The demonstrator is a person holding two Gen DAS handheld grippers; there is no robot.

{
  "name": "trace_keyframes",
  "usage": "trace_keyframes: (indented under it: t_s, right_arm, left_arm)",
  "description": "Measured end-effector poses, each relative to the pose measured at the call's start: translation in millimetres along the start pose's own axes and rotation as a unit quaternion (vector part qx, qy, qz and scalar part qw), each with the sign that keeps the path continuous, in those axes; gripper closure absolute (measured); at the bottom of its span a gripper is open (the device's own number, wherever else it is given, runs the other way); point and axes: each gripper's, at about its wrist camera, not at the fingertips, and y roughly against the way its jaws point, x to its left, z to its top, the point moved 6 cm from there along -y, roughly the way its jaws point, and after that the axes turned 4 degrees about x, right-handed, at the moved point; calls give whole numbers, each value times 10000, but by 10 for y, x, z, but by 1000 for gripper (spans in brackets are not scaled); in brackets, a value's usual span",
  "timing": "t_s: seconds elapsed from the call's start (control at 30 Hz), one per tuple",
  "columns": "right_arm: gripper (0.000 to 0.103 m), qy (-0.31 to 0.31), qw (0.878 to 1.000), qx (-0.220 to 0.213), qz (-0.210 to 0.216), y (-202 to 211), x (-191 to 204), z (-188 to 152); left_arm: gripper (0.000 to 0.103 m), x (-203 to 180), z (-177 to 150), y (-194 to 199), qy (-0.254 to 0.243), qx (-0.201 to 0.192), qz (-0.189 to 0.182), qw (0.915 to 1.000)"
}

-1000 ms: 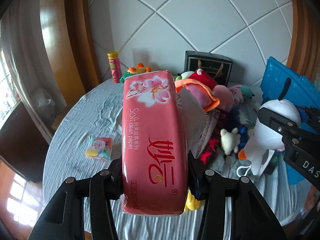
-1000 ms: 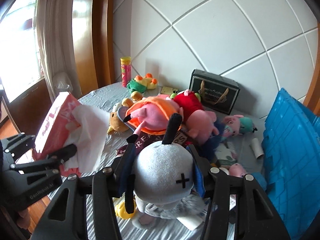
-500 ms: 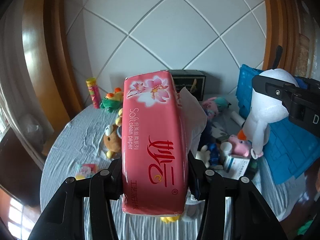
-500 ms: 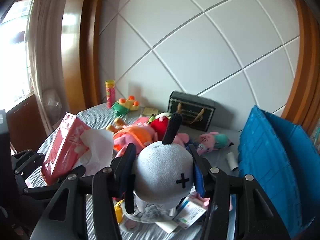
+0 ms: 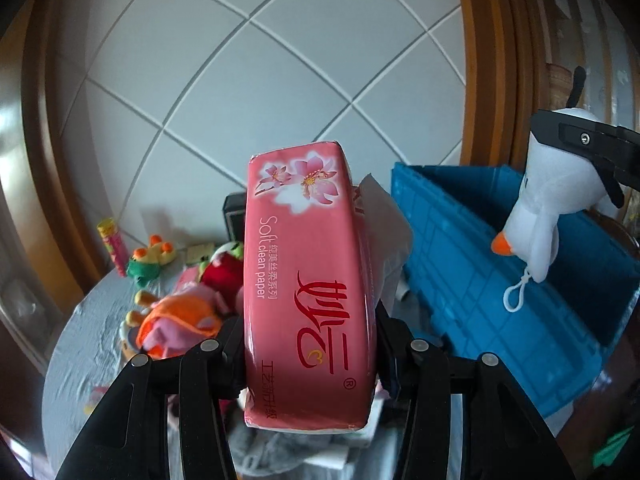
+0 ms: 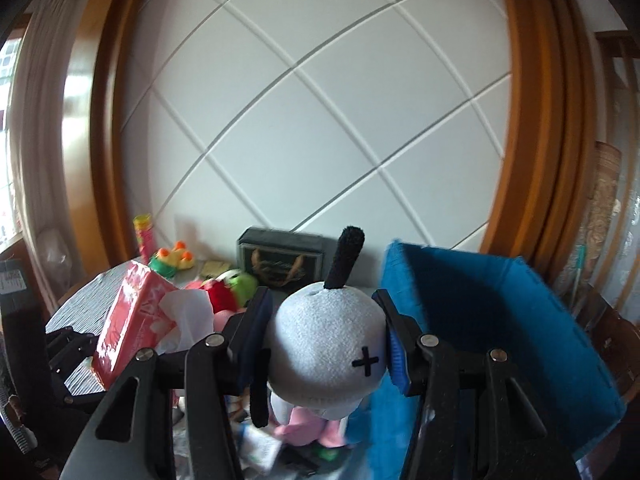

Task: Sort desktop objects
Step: 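Carry the pink tissue pack in the left tool and grey plush in the right tool over the blue crate, then open both tools to drop the tissue pack and grey plush into the crate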

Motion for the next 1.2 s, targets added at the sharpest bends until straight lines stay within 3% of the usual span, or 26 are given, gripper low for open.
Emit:
trace_keyframes:
  t_s: [0.27, 0.5, 0.67, 1.0, 1.07, 1.2]
  right_arm:
    - [52, -119, 9978, -308, -573, 208, -1906, 113]
    - [52, -299, 9961, 104, -821, 85, -3014, -289]
    - [52, -406, 9955, 414, -752, -56, -3360, -610]
    - [52, -458, 9954, 599, -595, -191, -3457, -825]
    - [51, -491, 9953, 581, -594, -199, -3479, -829]
    - [44, -562, 9947, 557, -652, -186, -3504, -835]
  left_arm:
    - [54, -1911, 782, -72, -241, -326, -600, 9974]
    - [54, -3186, 758, -358, -639, 224, -875, 9939]
    - [54, -3569, 611, -550, -685, 535, -740, 9935]
    - [53, -3423, 434, -621, -599, 745, -529, 9940]
    - [50, -3395, 395, -623, -590, 784, -519, 9938]
    - [25, -3319, 366, -564, -614, 675, -368, 9952]
